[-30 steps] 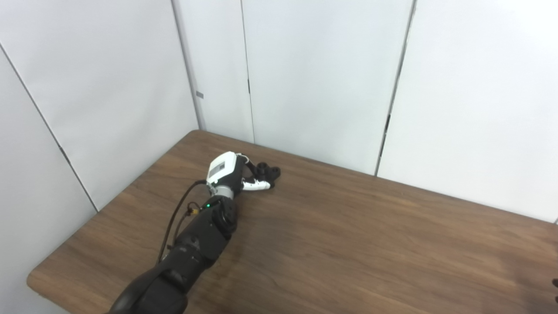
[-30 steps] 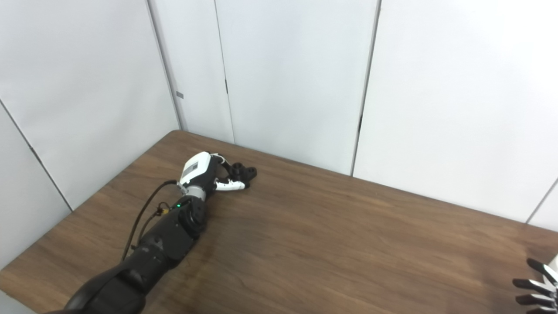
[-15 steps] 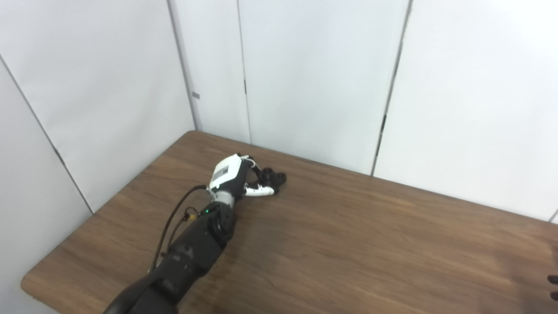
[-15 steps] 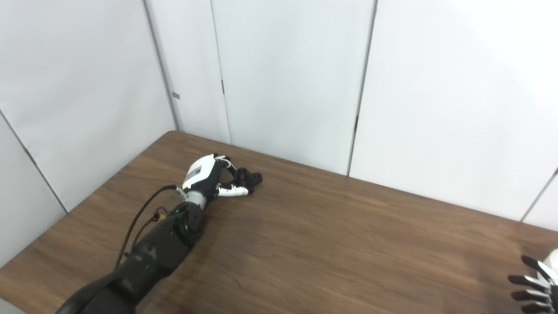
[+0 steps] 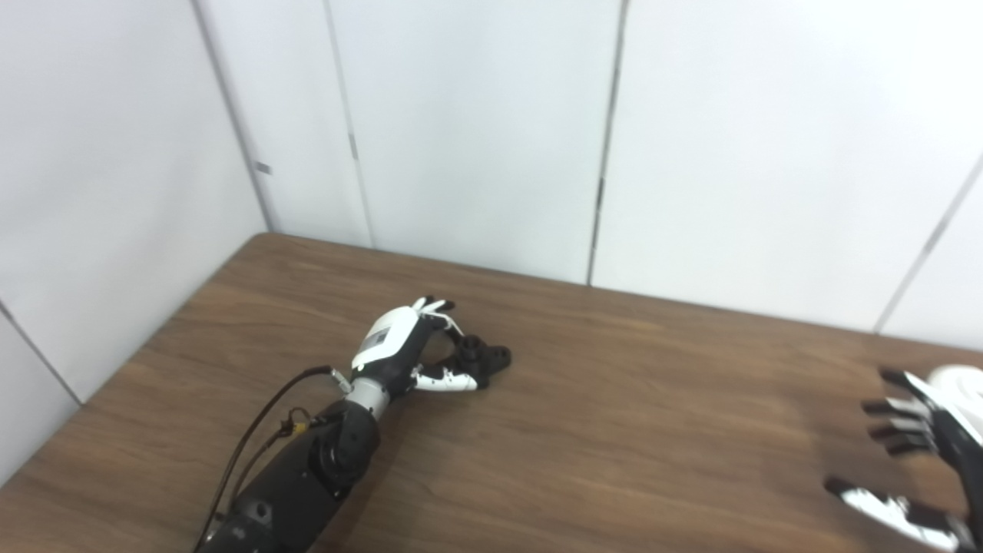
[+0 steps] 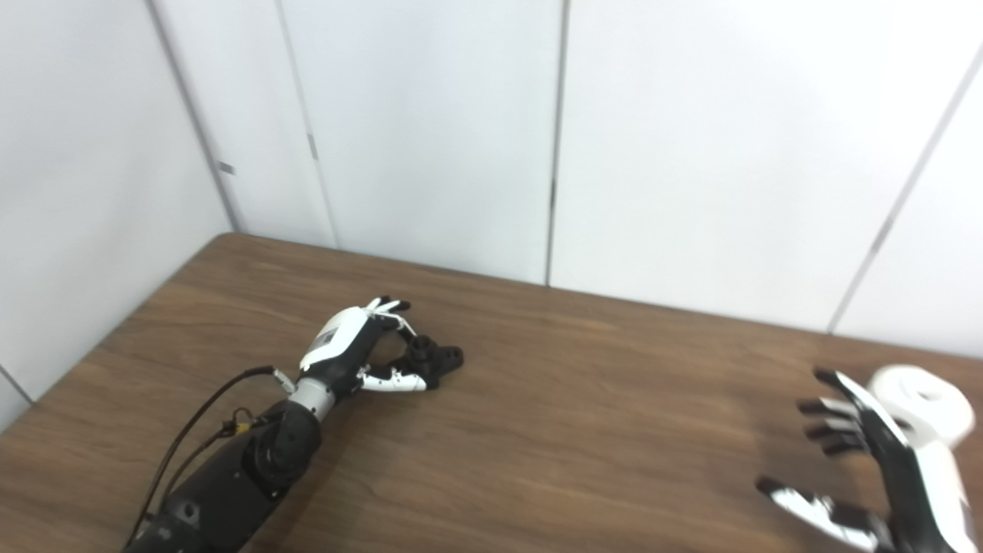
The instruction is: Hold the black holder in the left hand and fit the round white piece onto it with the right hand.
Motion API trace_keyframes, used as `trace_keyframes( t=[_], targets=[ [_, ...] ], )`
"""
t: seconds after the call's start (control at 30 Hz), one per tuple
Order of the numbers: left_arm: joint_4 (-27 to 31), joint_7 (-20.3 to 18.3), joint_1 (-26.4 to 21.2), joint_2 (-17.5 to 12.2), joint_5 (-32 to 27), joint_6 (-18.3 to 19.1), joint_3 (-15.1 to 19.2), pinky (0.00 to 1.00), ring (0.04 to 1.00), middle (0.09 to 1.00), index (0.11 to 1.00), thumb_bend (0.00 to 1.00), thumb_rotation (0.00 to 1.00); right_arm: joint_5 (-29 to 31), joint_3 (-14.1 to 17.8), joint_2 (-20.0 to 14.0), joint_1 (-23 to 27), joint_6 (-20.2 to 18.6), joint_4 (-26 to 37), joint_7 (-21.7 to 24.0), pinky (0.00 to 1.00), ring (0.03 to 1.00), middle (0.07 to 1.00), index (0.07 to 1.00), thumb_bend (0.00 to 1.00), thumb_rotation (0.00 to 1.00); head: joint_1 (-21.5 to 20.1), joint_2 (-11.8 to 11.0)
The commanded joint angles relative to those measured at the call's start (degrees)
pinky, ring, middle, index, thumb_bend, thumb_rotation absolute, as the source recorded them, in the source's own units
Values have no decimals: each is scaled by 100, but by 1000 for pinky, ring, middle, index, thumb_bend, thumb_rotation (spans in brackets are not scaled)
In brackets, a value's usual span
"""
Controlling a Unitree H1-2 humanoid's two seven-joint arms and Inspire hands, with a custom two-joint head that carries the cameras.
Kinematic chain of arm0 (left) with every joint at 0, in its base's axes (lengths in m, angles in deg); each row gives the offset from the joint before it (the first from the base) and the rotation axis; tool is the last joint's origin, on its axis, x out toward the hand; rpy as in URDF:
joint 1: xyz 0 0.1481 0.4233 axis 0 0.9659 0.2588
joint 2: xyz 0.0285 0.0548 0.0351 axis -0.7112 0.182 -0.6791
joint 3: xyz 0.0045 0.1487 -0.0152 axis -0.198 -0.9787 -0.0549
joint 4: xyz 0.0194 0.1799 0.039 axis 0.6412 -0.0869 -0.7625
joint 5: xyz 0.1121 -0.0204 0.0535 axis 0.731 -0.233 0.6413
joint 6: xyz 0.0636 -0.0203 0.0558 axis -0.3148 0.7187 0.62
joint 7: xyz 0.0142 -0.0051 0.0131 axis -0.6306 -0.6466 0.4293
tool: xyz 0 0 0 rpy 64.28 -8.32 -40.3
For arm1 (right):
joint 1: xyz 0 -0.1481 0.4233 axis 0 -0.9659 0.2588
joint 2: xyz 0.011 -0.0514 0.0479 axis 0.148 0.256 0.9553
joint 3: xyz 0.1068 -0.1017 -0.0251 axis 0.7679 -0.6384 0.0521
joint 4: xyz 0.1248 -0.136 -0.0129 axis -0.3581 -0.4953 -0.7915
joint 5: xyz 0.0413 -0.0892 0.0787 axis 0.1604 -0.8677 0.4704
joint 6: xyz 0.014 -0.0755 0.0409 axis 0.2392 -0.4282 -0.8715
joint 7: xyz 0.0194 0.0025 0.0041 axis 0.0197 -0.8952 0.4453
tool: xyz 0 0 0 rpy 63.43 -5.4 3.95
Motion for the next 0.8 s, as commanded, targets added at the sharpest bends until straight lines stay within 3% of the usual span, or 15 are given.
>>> trace_keyframes(
  t=[0.0,0.17,0.43,0.77],
  targets=[
    [344,-642,126,226,160,-70,-424,1000,1000,937,481,524,70,-92,17,-24,188,-64,249,-51,509,602,692,829,600,73,-81,28],
    [765,-1037,232,452,220,-262,-855,1000,1000,946,483,524,70,-4,24,32,254,-114,234,-51,504,586,688,825,612,121,-371,118],
    [384,-1090,192,852,726,-763,-1570,954,1000,942,485,523,73,-23,2,114,321,-127,263,-54,501,592,685,828,608,171,-778,218],
    [-122,-1076,110,1058,826,-1031,-1765,949,1000,944,485,523,73,-123,12,133,291,-277,480,-28,491,583,685,829,600,191,-1320,307]
  ],
)
